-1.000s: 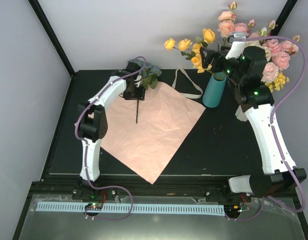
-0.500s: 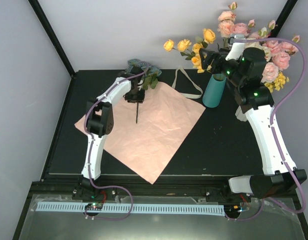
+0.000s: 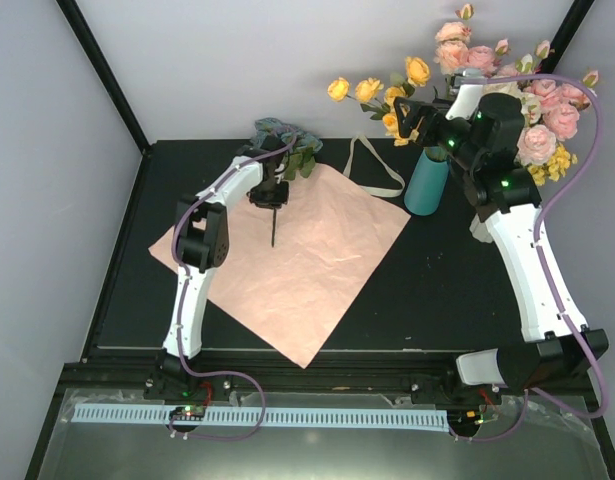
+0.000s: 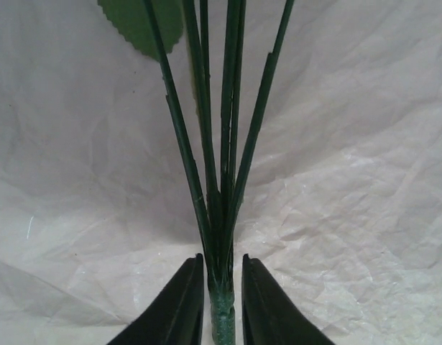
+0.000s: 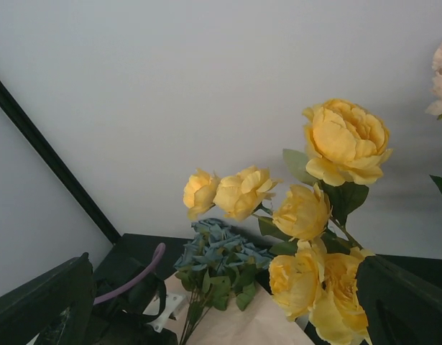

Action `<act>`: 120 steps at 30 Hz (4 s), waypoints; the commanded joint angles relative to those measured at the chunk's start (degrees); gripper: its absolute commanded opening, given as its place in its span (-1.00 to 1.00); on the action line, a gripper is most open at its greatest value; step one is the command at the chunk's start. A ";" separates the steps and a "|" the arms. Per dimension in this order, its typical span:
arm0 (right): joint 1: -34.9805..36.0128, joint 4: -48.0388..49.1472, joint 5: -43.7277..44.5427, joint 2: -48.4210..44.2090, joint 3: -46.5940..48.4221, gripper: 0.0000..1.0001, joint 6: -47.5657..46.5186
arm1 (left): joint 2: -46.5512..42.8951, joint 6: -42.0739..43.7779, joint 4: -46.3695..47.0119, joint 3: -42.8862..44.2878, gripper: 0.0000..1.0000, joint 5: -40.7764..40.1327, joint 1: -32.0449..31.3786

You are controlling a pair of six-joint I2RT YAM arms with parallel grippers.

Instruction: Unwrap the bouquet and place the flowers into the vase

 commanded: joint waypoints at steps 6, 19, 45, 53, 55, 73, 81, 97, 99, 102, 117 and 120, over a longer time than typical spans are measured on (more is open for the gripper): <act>0.36 1.41 -0.52 0.92 1.76 0.99 0.25 | 2.59 -0.57 0.37 2.69 -0.65 1.68 0.81; 0.36 1.67 -0.79 1.19 1.81 0.99 1.03 | 0.44 -0.37 1.53 2.59 -0.97 3.25 1.12; 13.33 8.45 -11.33 10.45 7.89 0.99 4.24 | -60.72 9.90 28.52 -44.28 -0.97 32.76 4.16; 17.40 3.05 -9.19 15.86 13.67 0.99 3.88 | -71.29 15.84 25.76 -51.13 -0.97 34.64 3.22; 17.71 0.65 -9.97 17.71 16.56 0.99 4.28 | -73.18 17.08 25.28 -52.11 -0.97 34.73 2.75; 21.02 9.79 -21.38 20.58 18.72 -0.41 11.99 | -79.26 16.04 25.57 -56.37 -0.97 33.10 -0.50; 21.01 9.85 -21.09 18.07 16.95 -0.94 10.69 | -81.18 14.46 26.88 -56.77 -0.33 30.74 -0.68; 20.97 13.47 0.86 9.93 16.80 -0.97 -1.24 | -85.62 13.01 28.67 -58.57 0.98 22.60 -0.67; 20.93 13.99 5.13 8.75 16.88 -0.97 -4.48 | -86.49 13.04 29.01 -59.09 0.98 21.51 -0.68; 20.85 14.27 10.70 7.45 17.42 -0.97 -8.94 | -87.26 13.04 29.21 -59.81 0.98 20.39 -0.68; 13.46 11.31 30.82 5.94 24.87 -0.97 -29.00 | -90.40 13.47 31.33 -63.56 0.98 18.31 -0.66; 9.37 11.52 30.21 5.24 24.04 -0.97 -29.11 | -90.48 13.72 31.23 -63.66 0.98 18.53 -0.68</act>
